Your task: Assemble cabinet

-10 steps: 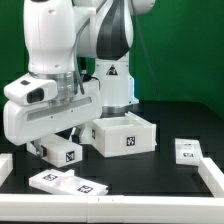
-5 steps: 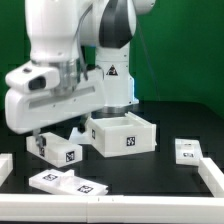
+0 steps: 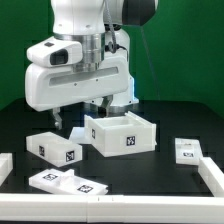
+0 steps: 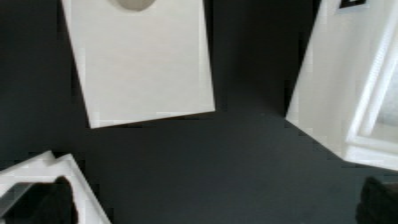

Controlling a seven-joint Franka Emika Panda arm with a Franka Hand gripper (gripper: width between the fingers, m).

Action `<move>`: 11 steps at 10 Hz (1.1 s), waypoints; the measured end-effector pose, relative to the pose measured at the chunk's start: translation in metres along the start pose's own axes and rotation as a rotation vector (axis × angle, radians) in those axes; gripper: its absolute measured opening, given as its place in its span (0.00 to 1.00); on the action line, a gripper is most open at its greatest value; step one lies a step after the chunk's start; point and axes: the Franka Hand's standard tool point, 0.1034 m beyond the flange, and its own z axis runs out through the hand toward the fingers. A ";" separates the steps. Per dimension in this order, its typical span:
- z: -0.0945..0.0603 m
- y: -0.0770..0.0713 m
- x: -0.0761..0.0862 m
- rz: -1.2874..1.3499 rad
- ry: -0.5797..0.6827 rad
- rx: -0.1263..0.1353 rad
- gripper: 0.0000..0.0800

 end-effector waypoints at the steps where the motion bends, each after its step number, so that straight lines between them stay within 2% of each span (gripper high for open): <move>1: 0.000 0.000 0.000 0.000 0.000 0.000 1.00; 2: -0.001 0.000 0.000 0.041 0.005 -0.004 1.00; 3: -0.004 0.000 0.001 0.157 0.028 -0.022 1.00; 4: -0.006 -0.004 0.002 0.314 0.036 -0.023 1.00; 5: -0.008 -0.006 0.005 0.334 0.028 -0.016 1.00; 7: -0.009 -0.005 0.009 0.347 0.049 -0.028 1.00; 10: -0.008 -0.007 0.011 0.526 0.054 -0.018 1.00; 11: -0.006 -0.014 0.014 0.759 0.070 -0.009 1.00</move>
Offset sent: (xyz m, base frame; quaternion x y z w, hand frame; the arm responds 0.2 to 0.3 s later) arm -0.0069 0.0065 0.0126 -0.0514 0.0375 0.4220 0.9044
